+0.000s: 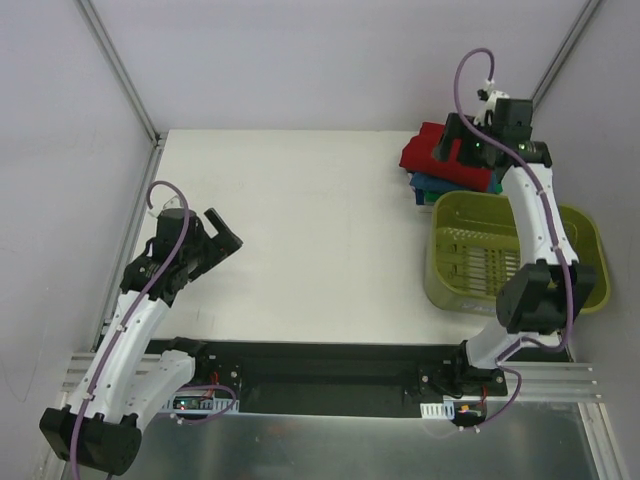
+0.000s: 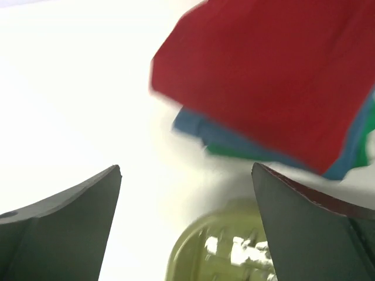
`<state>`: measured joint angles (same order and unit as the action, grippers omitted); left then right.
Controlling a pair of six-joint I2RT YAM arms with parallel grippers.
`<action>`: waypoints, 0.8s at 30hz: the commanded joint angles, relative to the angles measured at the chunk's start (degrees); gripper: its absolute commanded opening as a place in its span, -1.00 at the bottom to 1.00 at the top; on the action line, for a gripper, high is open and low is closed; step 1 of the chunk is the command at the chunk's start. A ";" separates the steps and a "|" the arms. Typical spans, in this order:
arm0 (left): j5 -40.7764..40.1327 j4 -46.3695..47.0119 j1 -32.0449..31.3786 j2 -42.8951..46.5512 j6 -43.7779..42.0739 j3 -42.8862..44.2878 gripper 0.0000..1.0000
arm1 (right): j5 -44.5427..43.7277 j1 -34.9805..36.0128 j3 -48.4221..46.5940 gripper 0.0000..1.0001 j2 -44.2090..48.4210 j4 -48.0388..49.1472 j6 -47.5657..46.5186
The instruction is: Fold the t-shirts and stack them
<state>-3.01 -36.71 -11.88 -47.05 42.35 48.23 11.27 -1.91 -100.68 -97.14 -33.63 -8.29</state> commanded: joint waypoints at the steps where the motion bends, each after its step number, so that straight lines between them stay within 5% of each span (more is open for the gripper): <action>1: 1.95 -0.12 0.72 2.31 -1.48 -1.82 0.99 | 2.63 4.19 11.45 0.93 14.68 6.81 2.05; 12: 2.57 0.41 0.72 6.35 -0.87 -7.96 0.99 | -7.40 23.33 50.55 0.93 42.27 16.47 14.26; 24: 2.30 3.22 0.72 9.25 -0.95 -11.58 0.98 | -12.67 36.97 65.44 0.93 53.63 21.49 18.58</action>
<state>-0.56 -35.29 -11.88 -39.20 42.33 36.91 0.25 33.41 -38.15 -45.43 -15.25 7.57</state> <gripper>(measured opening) 0.993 0.966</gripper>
